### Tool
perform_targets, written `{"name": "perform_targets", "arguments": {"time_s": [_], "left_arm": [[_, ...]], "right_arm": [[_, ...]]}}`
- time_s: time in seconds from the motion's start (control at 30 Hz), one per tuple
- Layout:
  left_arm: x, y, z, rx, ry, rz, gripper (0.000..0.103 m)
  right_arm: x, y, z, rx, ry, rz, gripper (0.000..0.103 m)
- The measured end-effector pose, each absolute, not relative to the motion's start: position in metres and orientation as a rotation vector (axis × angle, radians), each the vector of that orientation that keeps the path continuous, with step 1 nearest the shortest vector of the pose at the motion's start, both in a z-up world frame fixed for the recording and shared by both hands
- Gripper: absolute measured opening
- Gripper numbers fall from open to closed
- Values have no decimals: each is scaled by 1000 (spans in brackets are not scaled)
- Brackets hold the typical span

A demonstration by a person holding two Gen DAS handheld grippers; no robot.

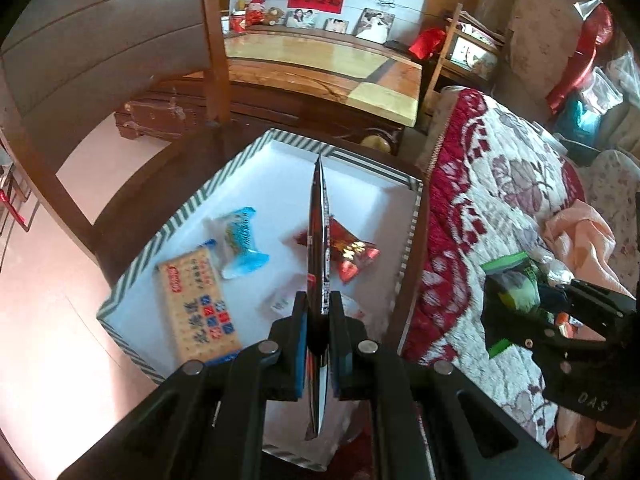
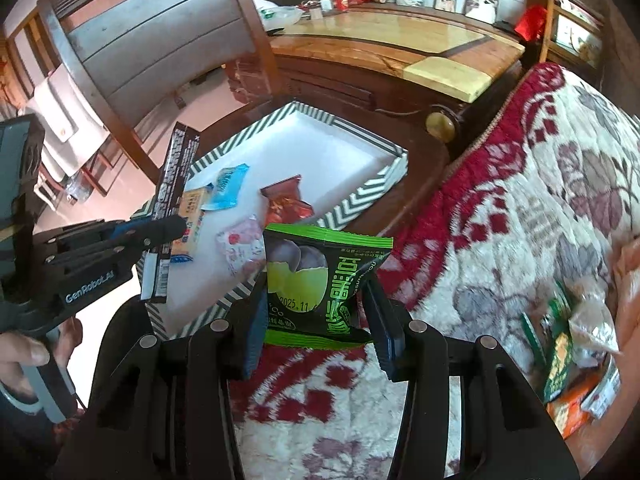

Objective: Organize snacks
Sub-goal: 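Carry both packets over the white tray and open both grippers to drop them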

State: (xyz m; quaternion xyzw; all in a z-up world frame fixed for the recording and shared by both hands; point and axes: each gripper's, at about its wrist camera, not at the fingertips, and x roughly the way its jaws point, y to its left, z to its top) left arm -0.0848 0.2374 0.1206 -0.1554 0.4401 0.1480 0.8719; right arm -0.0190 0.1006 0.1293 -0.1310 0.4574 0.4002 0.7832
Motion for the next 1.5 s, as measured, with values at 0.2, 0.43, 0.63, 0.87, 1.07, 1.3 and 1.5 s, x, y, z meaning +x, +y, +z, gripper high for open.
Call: {"name": "perform_targets", "arguments": {"time_s": [0.2,0.43,0.63,0.87,1.07,1.3,1.5], "left_arm": [[-80,258,115,-344,927,335,10],[-74,280,105,-368,945,362,10],[-65,292,93,-395,970,367,10],[-54,299,78,-408,1001,366,10],[-48,304,67,-427,1024,363,10],[-43,304,59,-438,1047,361,11],[-44,308,58,-455,1048,391,36]], "right_arm": [[-20,125,126,-324,992,895,45],[-19,156,117,-375,1009,931,45],[-17,184,101,-422,1043,952,45],[-13,207,84,-453,1079,965,44],[-10,220,72,-470,1100,975,44],[-6,227,62,-447,1109,981,46],[-6,225,63,-417,1104,996,54]]}}
